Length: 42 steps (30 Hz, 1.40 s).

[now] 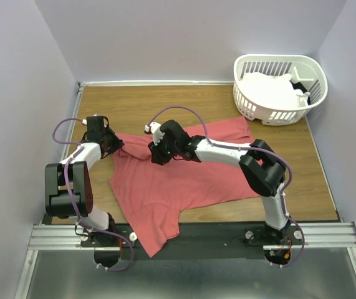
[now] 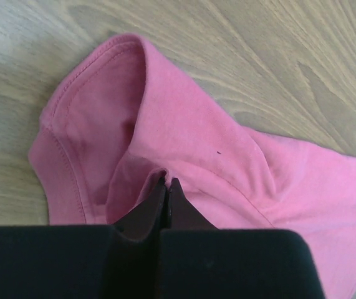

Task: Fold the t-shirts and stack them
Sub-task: Fold the tshirt

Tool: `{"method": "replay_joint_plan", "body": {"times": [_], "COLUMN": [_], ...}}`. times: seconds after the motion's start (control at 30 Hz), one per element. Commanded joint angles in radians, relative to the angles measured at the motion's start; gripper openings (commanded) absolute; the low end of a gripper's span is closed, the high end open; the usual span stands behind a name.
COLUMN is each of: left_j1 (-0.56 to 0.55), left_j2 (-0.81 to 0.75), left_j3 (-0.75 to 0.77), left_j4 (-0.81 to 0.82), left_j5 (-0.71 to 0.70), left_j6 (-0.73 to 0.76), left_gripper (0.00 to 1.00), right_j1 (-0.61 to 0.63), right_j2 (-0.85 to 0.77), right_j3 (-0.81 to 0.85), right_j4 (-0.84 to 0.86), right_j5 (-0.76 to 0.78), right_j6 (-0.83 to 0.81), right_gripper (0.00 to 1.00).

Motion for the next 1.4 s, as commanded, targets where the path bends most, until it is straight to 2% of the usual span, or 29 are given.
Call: {"method": "replay_joint_plan", "body": {"times": [0.0,0.2,0.63,0.83,0.97,1.23,1.37], "left_j1": [-0.002,-0.002,-0.002,-0.002,0.0,-0.002,-0.002], "left_j2": [0.017,0.03,0.028,0.025,0.019,-0.052,-0.151], "left_j3": [0.035,0.047,0.043,0.037,0.041,0.04,-0.012], "left_j4": [0.021,0.021,0.021,0.021,0.015,-0.039,-0.062], "left_j5": [-0.01,-0.032,-0.03,-0.03,-0.043,-0.081,-0.095], "left_j6": [0.045,0.067,0.067,0.07,0.07,0.056,0.035], "left_gripper": [0.0,0.0,0.0,0.0,0.0,0.0,0.0], "right_j1": [0.015,0.017,0.023,0.029,0.029,0.029,0.028], "right_j2": [0.081,0.173,0.232,0.243,0.216,0.075,0.004], "right_j3": [0.075,0.141,0.161,0.16,0.147,0.089,0.035], "right_j4": [0.004,0.002,0.001,0.002,0.001,-0.013,-0.034], "right_j5": [0.021,0.05,0.135,0.161,0.161,0.167,0.145], "right_j6": [-0.058,-0.07,-0.09,-0.093,-0.093,-0.096,-0.083], "right_gripper": [0.38,0.4,0.4,0.24,0.08,0.03,0.03]}}
